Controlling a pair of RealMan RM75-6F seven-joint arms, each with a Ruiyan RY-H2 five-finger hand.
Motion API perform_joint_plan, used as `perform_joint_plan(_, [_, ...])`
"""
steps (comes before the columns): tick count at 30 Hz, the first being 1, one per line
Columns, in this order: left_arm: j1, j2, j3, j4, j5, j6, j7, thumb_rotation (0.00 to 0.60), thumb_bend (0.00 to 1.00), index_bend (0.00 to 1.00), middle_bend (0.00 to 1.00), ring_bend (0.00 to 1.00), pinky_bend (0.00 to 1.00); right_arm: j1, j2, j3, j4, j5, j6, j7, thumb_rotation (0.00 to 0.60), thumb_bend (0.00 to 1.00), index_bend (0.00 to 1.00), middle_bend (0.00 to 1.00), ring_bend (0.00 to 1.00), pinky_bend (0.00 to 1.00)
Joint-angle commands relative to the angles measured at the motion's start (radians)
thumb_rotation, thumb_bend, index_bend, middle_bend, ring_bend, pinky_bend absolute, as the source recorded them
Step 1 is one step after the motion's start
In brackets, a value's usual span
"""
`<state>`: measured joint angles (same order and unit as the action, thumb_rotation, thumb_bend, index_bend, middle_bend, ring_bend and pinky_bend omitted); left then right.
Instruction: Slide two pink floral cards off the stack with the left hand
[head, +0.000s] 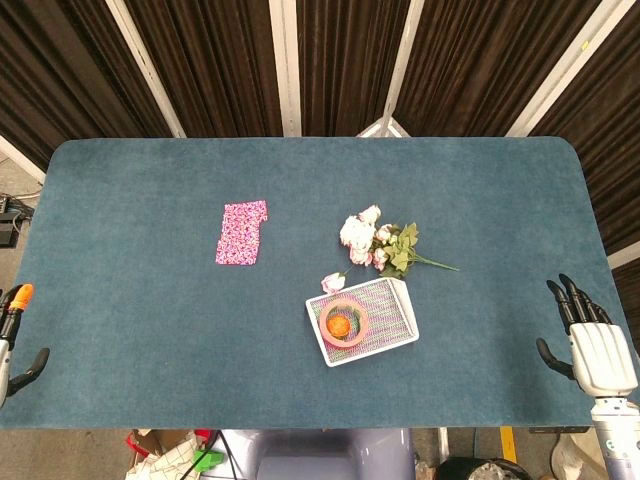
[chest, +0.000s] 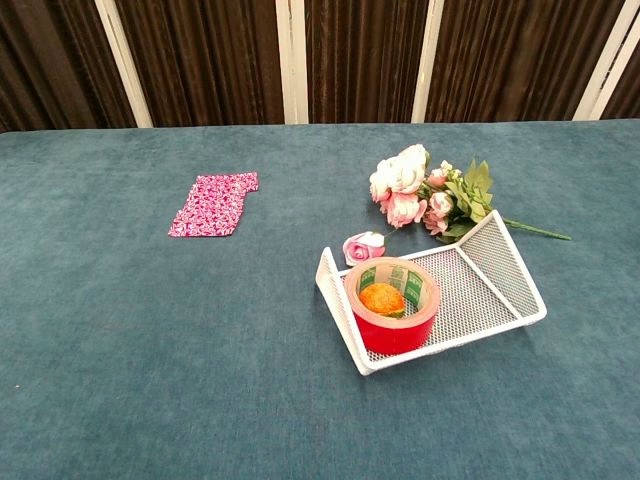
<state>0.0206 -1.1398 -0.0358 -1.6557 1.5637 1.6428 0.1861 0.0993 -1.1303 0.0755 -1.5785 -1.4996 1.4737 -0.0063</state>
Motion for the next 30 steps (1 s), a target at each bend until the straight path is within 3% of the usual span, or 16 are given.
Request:
perform_joint_plan(1, [-0.001, 0.000, 0.000, -0.001, 0.000, -0.002, 0.001, 0.600, 0.42, 0.00, 0.07, 0.06, 0.24, -0.001, 0.001, -0.001, 0.000, -0.001, 0.000, 0.001, 0.600, 0.37, 0.00, 0.05, 0.13, 0.25])
perform_joint_plan(15, [-0.022, -0.010, 0.003, 0.012, 0.015, -0.031, 0.017, 0.600, 0.43, 0.00, 0.11, 0.07, 0.24, 0.000, 0.003, -0.001, -0.003, 0.003, -0.006, 0.000, 0.600, 0.37, 0.00, 0.05, 0.13, 0.25])
perform_joint_plan(20, [-0.045, -0.012, -0.008, 0.034, 0.030, -0.043, 0.006, 0.600, 0.43, 0.00, 0.18, 0.16, 0.30, -0.003, 0.006, 0.000, -0.004, 0.007, -0.001, 0.003, 0.600, 0.37, 0.00, 0.05, 0.13, 0.25])
perform_joint_plan(23, [-0.063, -0.008, -0.018, 0.033, 0.023, -0.065, 0.011, 0.600, 0.45, 0.00, 0.27, 0.25, 0.36, -0.003, 0.007, 0.001, -0.004, 0.008, -0.002, 0.005, 0.600, 0.37, 0.00, 0.05, 0.13, 0.25])
perform_joint_plan(26, [-0.091, 0.006, -0.032, 0.017, 0.018, -0.097, 0.021, 0.600, 0.50, 0.00, 0.44, 0.38, 0.45, -0.001, 0.005, 0.001, -0.003, 0.010, -0.007, 0.006, 0.600, 0.37, 0.00, 0.05, 0.13, 0.25])
perform_joint_plan(30, [-0.141, 0.032, -0.059, -0.026, -0.001, -0.159, 0.066, 0.600, 0.65, 0.00, 0.67, 0.58, 0.58, 0.003, 0.004, 0.000, -0.004, 0.012, -0.016, -0.002, 0.600, 0.37, 0.00, 0.05, 0.13, 0.25])
